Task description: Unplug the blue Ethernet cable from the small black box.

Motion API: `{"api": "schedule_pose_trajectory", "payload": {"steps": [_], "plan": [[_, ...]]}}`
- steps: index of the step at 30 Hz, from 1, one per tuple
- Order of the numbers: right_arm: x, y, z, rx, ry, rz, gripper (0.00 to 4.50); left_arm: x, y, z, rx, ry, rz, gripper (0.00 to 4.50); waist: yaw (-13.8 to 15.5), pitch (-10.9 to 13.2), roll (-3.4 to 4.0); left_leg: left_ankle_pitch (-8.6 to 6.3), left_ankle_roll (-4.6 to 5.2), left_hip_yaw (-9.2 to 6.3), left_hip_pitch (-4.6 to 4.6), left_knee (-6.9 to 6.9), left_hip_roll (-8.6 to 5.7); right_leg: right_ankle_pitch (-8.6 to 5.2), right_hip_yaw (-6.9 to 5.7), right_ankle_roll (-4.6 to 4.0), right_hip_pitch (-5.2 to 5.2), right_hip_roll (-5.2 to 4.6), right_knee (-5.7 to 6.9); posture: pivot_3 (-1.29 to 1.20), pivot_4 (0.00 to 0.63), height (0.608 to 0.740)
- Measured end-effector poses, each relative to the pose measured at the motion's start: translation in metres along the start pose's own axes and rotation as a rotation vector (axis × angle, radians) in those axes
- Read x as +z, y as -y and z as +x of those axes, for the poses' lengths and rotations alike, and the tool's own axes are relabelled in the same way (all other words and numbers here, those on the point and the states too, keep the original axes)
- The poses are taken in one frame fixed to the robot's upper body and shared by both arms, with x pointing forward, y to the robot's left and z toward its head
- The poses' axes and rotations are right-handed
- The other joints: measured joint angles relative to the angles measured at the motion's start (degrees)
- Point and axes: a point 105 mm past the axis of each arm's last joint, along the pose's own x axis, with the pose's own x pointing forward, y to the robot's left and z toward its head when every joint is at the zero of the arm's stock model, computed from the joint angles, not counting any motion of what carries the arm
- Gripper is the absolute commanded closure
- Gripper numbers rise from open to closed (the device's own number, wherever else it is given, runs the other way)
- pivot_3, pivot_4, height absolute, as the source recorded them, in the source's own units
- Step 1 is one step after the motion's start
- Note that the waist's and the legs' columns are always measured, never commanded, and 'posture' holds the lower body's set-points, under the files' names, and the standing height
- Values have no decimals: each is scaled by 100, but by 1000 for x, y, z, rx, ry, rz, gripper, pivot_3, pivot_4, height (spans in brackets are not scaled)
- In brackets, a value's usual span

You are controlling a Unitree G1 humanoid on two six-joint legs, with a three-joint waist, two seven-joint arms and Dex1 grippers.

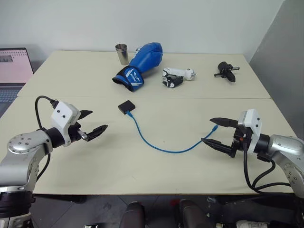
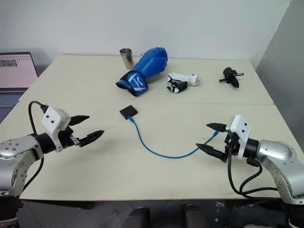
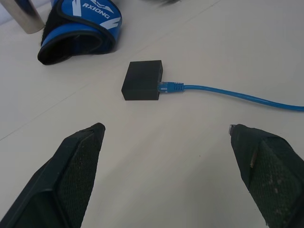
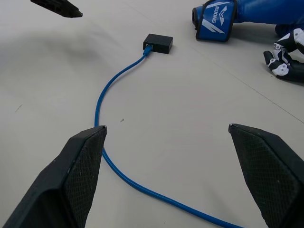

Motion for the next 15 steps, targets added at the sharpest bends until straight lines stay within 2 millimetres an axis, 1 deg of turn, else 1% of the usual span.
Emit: {"api": "schedule_pose_trajectory", "payload": {"steps": [7,15], "plan": [[7,3,2,0,13,-20,142,0,2,1,-6,11,-9,24,0,0,0,0,0,0,0,0,0,0,1,0,0,0,0,0,150,740],[4,4,5,-7,-5,-16,142,-1,-3,3,27,5,33,24,1,0,0,0,0,0,0,0,0,0,0,0,0,0,1,0,150,740]]}}
